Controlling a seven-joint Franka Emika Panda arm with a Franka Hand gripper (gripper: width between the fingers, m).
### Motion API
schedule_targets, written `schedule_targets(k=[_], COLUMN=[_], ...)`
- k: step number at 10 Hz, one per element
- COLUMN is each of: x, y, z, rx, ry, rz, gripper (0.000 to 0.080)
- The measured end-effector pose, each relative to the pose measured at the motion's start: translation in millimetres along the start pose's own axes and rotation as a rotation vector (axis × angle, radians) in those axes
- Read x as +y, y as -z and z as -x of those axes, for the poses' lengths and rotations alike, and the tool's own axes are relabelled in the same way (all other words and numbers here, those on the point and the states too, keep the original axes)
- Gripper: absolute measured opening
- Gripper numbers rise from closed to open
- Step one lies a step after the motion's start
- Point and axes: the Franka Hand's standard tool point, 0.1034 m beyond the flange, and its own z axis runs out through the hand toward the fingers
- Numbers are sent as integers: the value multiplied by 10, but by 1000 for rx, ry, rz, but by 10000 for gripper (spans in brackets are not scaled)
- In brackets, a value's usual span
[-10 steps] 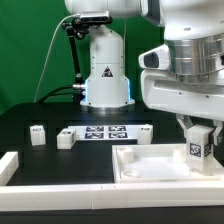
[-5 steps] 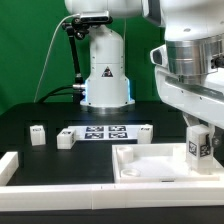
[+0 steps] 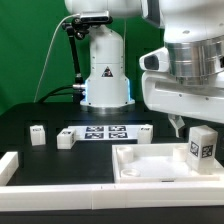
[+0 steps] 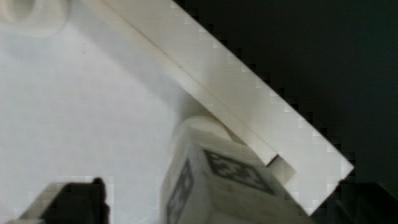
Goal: Assemble one leg
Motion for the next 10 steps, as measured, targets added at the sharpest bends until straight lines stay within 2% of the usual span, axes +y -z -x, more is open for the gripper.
schedule_targets(k=[5, 7, 10], x=[-53, -73, -57], y=[-22, -31, -40], z=[-28, -80, -123], rx=[12, 44, 61], ry=[536, 812, 914], rz=[16, 40, 35], gripper=[648, 648, 648])
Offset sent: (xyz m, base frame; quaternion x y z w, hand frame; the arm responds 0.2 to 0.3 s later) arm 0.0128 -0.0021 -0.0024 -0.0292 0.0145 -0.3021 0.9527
